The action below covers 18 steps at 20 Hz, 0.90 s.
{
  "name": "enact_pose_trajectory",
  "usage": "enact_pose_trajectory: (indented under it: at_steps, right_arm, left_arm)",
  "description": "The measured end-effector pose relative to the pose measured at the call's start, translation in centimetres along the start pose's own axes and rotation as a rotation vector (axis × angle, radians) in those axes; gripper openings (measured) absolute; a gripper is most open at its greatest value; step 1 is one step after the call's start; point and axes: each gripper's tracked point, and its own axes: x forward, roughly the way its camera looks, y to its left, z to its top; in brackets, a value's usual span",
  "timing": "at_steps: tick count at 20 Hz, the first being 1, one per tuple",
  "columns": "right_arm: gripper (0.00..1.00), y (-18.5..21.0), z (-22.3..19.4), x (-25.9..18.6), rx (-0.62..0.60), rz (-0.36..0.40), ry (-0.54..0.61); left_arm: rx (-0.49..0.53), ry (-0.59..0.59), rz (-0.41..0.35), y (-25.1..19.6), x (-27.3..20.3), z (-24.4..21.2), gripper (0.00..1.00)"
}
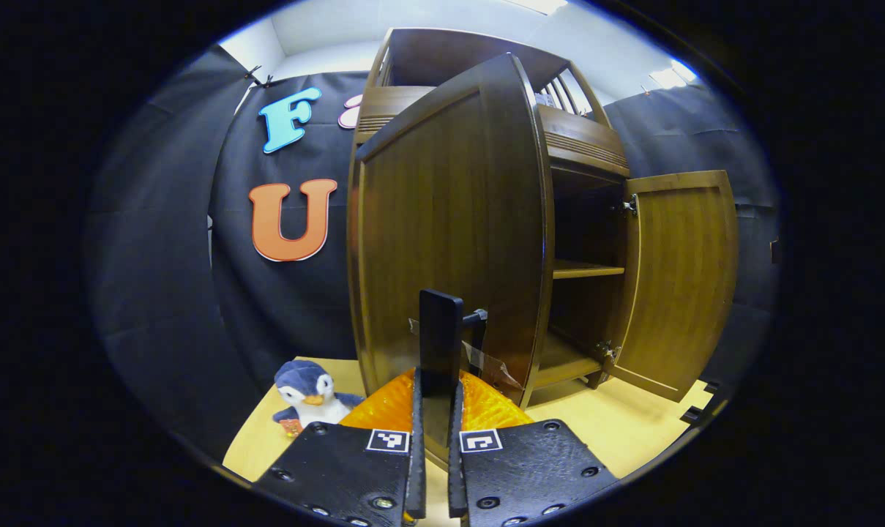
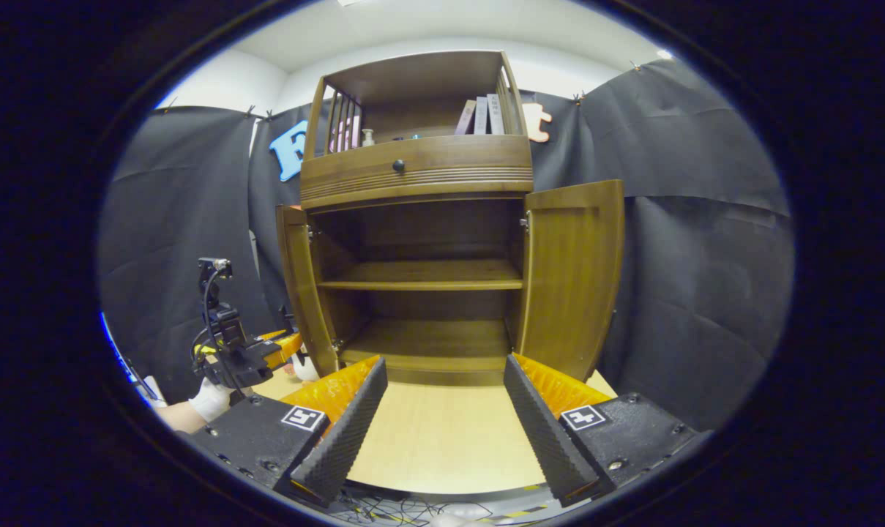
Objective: Open the right door of the double-door shoe cabinet with the right hand, and open the left door with the left hand.
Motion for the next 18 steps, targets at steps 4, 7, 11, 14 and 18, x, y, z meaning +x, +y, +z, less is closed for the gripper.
enact_pose_trajectory:
  at_steps: [4, 7, 11, 14, 18]
  right_arm:
    - [1.00, 1.1, -0.1, 0.4, -0.010, 0.031, 0.005]
    - [1.00, 1.5, -0.3, 0.6, -0.011, 0.046, 0.013]
    - [1.00, 1.6, -0.7, 1.0, 0.003, 0.061, 0.023]
    - [1.00, 1.6, -0.9, 1.2, 0.005, 0.069, 0.030]
    - [1.00, 1.1, -1.2, 1.1, 0.012, 0.071, 0.037]
  left_arm:
    - [-0.019, 0.005, 0.056, 2.5, -1.6, 0.0, 0.03]
    - [-0.019, -0.002, 0.066, 4.0, -1.6, -0.2, 0.00]
    - [-0.028, -0.009, 0.057, 6.4, -2.2, -0.3, 0.00]
    - [-0.029, -0.015, 0.082, 9.2, -2.7, -0.4, 0.00]
    - [-0.059, -0.024, 0.049, 10.6, -2.6, -0.3, 0.09]
